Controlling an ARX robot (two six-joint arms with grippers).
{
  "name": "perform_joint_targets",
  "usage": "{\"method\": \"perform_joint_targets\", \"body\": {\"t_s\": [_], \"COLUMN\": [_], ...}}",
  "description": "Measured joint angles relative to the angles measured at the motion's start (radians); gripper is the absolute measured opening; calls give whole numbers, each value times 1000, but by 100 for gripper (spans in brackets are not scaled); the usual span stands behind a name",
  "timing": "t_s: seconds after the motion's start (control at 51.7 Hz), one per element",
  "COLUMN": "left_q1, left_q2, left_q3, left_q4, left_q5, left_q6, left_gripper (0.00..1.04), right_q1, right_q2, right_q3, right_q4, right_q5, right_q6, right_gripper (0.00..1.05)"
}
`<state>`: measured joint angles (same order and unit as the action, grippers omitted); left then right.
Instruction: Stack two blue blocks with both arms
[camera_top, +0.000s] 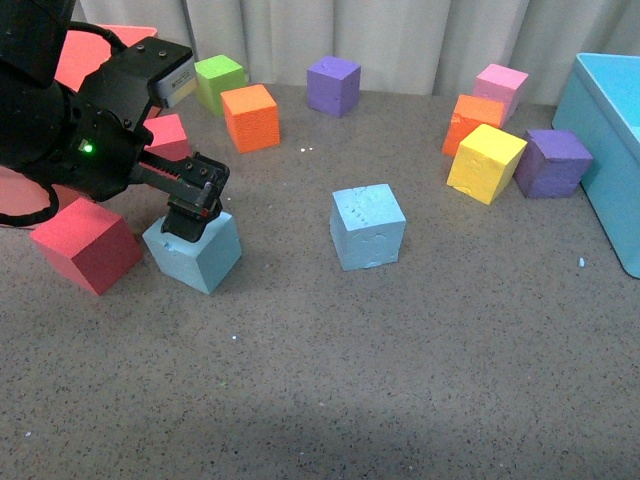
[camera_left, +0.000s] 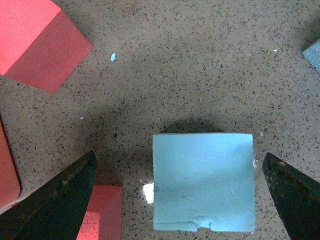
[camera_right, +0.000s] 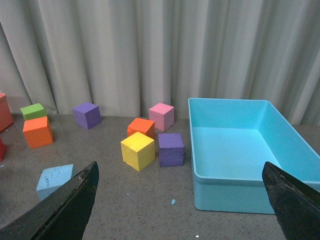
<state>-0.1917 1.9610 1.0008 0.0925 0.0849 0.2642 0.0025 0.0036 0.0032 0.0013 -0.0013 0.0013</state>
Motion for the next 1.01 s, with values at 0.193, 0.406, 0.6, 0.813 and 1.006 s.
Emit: {"method": "perform_joint_targets", "body": {"t_s": [0.193, 0.406, 0.6, 0.813, 1.006], "left_q1": [0, -6, -15, -34, -64], "left_q2": [58, 113, 160, 169, 117], "left_q3": [70, 115, 145, 152, 166], "left_q4": [-98, -150, -180, -184, -217], "left_q5": [13, 23, 19, -13, -40], "left_q6": [-55, -121, -154, -163, -255], "left_gripper": [98, 98, 98, 64, 53], "right_q1": [0, 0, 0, 0, 0], "right_q2": [0, 0, 0, 0, 0], "right_q3": [0, 0, 0, 0, 0], "right_q4": [0, 0, 0, 0, 0], "right_q5": [0, 0, 0, 0, 0], "right_q6": [0, 0, 0, 0, 0], "right_gripper": [95, 95, 95, 95, 95]}}
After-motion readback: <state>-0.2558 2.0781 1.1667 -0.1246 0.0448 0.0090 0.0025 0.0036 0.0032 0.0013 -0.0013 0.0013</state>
